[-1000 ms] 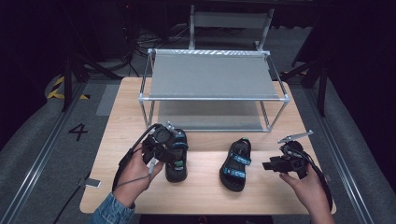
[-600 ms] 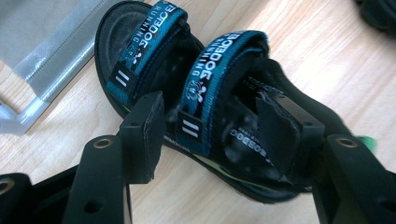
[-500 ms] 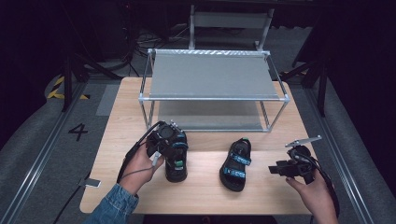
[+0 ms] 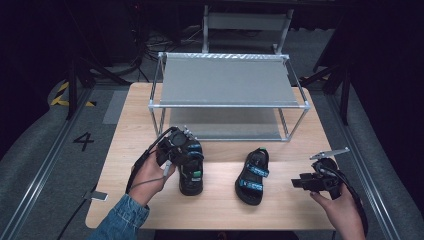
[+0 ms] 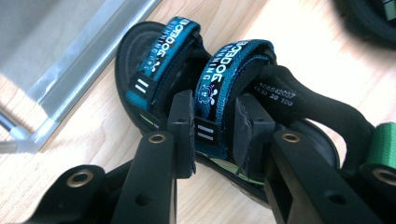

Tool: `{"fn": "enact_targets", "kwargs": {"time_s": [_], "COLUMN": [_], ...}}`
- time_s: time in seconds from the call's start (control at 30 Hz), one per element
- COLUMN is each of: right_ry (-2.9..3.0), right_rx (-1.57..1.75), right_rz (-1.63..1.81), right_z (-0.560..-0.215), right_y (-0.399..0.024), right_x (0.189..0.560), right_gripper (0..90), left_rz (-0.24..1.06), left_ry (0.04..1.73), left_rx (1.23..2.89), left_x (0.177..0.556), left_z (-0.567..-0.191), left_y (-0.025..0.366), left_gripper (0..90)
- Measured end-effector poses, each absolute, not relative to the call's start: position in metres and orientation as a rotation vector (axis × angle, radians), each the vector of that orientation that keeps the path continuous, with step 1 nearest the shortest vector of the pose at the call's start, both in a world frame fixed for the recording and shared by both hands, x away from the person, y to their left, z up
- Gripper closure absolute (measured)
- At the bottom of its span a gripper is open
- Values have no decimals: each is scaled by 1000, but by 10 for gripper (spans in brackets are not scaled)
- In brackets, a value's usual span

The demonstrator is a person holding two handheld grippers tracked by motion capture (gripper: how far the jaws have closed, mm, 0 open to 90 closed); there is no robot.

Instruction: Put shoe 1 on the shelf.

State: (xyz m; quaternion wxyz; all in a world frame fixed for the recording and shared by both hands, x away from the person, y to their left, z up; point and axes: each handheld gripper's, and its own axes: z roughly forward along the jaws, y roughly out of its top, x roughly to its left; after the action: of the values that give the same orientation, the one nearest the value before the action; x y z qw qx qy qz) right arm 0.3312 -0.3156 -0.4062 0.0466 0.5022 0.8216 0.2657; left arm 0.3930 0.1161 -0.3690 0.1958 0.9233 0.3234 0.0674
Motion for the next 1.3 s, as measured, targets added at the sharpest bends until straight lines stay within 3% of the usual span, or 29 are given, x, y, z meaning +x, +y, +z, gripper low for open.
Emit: {"fn": "enact_targets", "kwargs": {"time_s": [0.83,1.3], "right_ry": [2508,2546], "right_rx": [1553,1564], "right_rz": [830,805], "right_z": [-408,-427], "right_y": [-323,-323], "right_x": [336,351], "right_gripper": [521,534], "left_rz": [261,254], "left_ry": [858,859], "left_rx": [2557,2521], "left_x": [382,386], "left_z": [-275,-246], "left_y": [102,91], "left_gripper": [716,716]}}
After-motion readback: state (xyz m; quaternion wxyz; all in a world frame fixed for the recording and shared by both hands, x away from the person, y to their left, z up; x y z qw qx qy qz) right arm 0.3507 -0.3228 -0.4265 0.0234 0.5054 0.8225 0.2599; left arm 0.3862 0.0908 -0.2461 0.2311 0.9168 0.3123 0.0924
